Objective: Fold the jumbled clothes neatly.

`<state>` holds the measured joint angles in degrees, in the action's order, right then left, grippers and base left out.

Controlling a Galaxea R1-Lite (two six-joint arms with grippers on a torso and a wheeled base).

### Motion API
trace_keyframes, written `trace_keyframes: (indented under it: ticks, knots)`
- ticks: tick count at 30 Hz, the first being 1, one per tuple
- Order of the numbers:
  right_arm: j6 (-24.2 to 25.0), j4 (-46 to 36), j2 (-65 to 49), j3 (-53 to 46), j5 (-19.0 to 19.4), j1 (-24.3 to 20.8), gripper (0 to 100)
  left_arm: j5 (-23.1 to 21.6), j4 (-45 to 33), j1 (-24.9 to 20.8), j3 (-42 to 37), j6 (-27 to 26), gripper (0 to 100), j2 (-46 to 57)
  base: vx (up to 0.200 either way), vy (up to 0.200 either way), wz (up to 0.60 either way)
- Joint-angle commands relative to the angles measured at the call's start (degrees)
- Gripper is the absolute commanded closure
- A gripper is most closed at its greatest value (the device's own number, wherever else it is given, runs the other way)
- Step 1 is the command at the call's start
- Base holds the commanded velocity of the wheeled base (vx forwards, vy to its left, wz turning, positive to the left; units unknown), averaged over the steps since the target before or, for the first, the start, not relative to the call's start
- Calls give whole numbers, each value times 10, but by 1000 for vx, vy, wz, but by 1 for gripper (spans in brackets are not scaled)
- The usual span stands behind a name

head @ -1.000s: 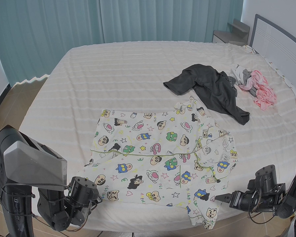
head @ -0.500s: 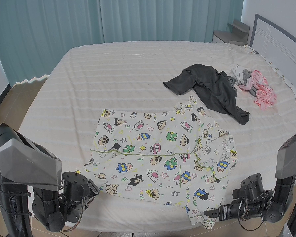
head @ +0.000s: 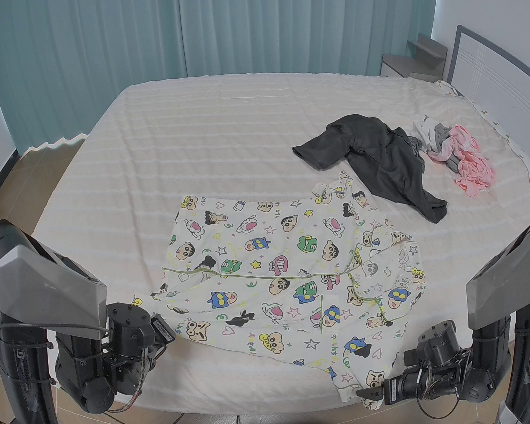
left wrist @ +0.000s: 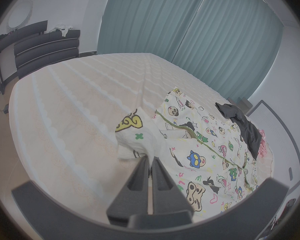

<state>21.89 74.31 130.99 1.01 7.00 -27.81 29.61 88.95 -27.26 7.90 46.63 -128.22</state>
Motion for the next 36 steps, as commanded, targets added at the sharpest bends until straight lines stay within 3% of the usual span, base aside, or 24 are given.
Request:
trace_keyframes:
  ticks: [1, 6, 7, 15, 21, 30, 36]
  knots:
    - [0, 8, 42, 0, 7, -7, 0, 0, 2, -1, 0, 0, 100, 1, 0, 0, 0]
    - [0, 27, 56, 0, 6, -10, 0, 0, 2, -1, 0, 0, 100, 2, 0, 0, 0]
    - [0, 28, 57, 2, 6, -11, 100, 0, 2, -2, -1, 0, 100, 2, 0, 0, 0]
    - [5, 30, 49, -10, 3, -11, 100, -3, 3, -15, -22, -1, 100, -3, 0, 0, 0]
    - [34, 6, 2, -10, 2, -11, 100, -3, 3, -22, -47, -47, 100, 3, 0, 0, 0]
    - [35, -131, -117, -10, 4, -8, 100, -6, 0, -24, -75, -118, 100, 7, 0, 0, 0]
    - [35, -190, -167, -10, 6, -10, 100, -51, -24, -23, -75, -137, 100, 6, 0, 0, 0]
